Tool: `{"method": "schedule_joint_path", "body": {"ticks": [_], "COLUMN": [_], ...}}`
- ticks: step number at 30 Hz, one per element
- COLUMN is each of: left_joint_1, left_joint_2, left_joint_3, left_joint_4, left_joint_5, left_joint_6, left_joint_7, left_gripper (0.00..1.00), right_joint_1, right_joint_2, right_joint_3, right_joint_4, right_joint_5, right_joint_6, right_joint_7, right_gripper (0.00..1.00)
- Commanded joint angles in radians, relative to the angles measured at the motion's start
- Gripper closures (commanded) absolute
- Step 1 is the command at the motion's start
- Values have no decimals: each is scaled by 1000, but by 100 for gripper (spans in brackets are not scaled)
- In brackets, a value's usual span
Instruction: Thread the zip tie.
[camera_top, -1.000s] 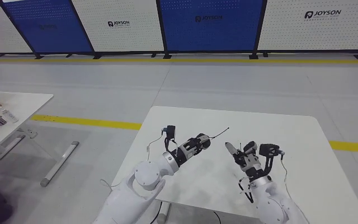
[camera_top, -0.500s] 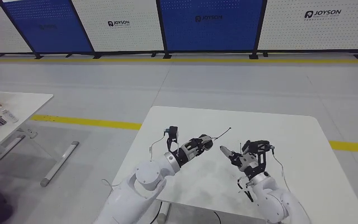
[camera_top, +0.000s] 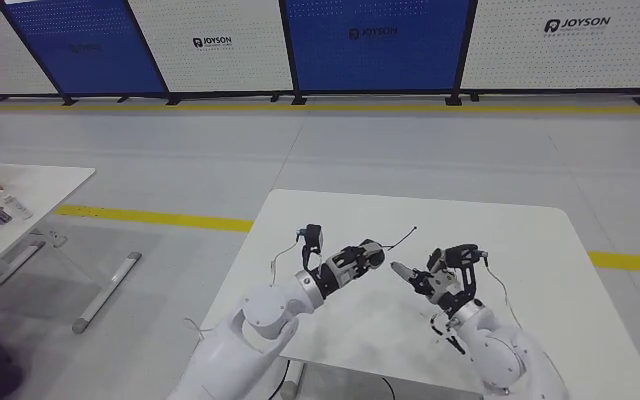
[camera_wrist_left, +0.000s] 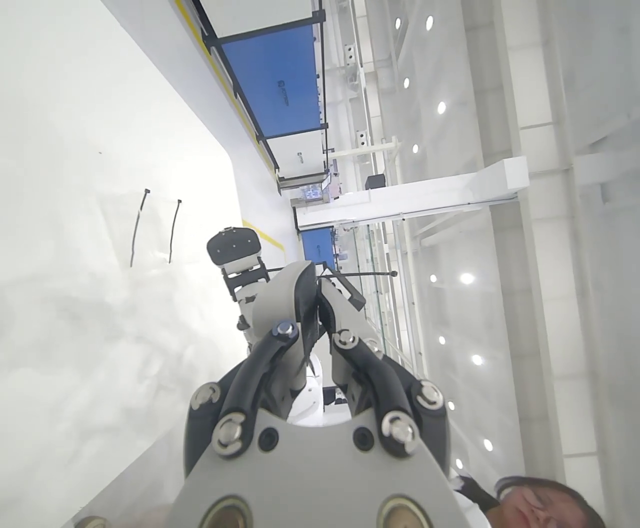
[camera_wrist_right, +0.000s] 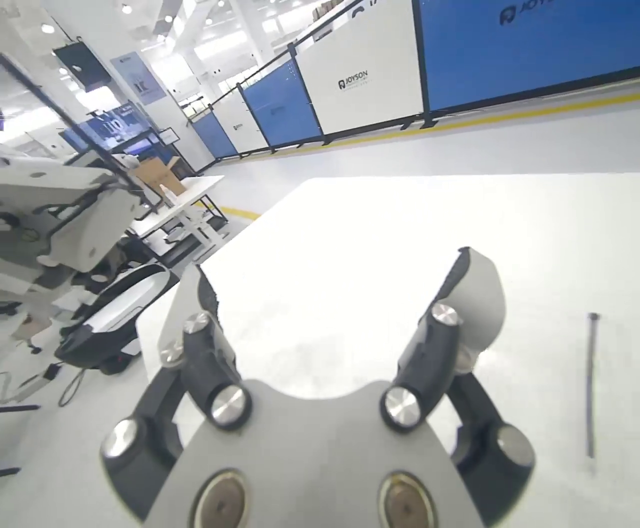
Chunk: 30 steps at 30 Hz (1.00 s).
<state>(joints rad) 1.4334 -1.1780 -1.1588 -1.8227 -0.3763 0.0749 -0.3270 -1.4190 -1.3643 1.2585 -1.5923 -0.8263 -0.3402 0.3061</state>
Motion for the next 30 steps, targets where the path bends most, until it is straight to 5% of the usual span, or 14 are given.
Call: {"method": "schedule_joint_path", "body": {"ticks": [1, 20, 22, 23, 24, 30], "left_joint_1": [-4, -22, -24, -25, -25, -26], "left_joint_2": [-1, -7, -8, -8, -9, -11], "left_joint_3": [5, 37, 40, 41, 41, 52], "left_joint_4": [3, 19, 21, 22, 22, 23], "left_joint_5": [2, 21, 23, 23, 23, 28], "left_joint_6": [-3, -5, -5, -4, -4, -7], "left_joint_7": [8, 39, 42, 44, 47, 61], "left_gripper": [100, 100, 100, 100, 100, 100], "right_joint_1": [10, 24, 26, 30, 32, 38], "right_joint_2": [-1, 0, 0, 0, 0, 2], "right_joint_3": [-6, -34, -39, -43, -46, -59], "right_joint_4": [13, 16, 19, 22, 24, 26], "right_joint_5": [43, 110, 113, 110, 103, 97], "right_joint_6": [0, 29, 32, 36, 39, 44], "right_joint_7": [3, 3, -1, -1, 0, 5], "right_gripper": [0, 0, 45, 41, 49, 56]}}
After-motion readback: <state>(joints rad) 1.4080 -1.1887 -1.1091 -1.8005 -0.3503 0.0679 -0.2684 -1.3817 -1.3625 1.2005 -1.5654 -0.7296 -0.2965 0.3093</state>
